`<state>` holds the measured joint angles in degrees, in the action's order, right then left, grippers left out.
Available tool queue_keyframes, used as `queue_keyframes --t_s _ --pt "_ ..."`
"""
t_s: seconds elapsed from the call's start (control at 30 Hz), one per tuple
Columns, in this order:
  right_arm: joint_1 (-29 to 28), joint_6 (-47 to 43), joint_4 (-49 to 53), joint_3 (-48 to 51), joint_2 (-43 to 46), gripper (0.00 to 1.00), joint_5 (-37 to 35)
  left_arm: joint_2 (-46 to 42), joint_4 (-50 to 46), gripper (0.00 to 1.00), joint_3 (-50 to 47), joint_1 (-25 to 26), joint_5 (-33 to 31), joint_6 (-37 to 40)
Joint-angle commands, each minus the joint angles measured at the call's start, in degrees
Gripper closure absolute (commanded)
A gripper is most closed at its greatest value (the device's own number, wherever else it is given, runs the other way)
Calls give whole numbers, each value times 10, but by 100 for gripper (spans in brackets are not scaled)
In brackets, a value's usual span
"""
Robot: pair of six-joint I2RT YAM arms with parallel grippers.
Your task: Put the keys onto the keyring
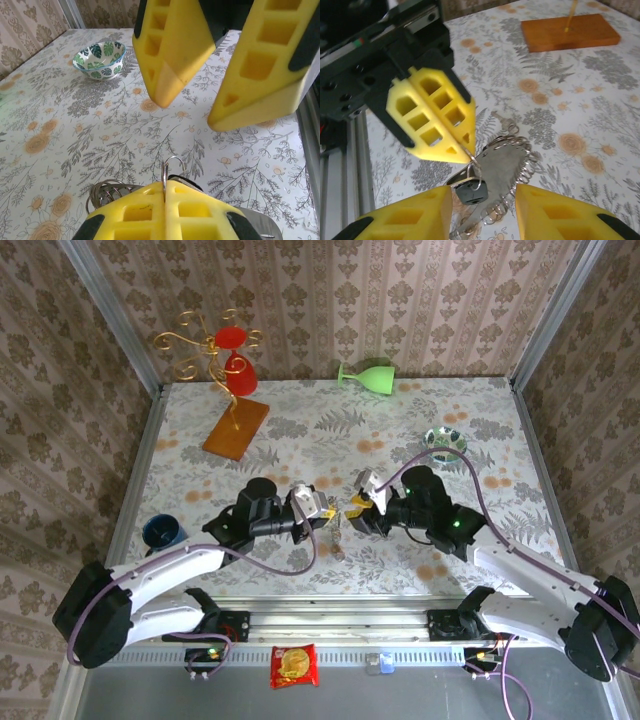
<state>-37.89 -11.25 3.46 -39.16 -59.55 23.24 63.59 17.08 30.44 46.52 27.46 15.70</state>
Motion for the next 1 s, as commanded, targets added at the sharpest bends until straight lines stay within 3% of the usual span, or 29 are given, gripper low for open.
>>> queue_keyframes --t_s 0.0,0.43,0.83,0.97 --pt "1 -69 34 -20 -21 63 58 -18 59 100 -12 0 23 18" --pt "1 -33 29 -41 -60 76 82 -27 91 100 -33 -1 45 24" --pt "1 -19 29 -39 -67 100 84 -27 91 100 -35 -1 47 21" --pt "1 -19 31 -41 -80 100 81 -27 107 100 -40 0 52 14"
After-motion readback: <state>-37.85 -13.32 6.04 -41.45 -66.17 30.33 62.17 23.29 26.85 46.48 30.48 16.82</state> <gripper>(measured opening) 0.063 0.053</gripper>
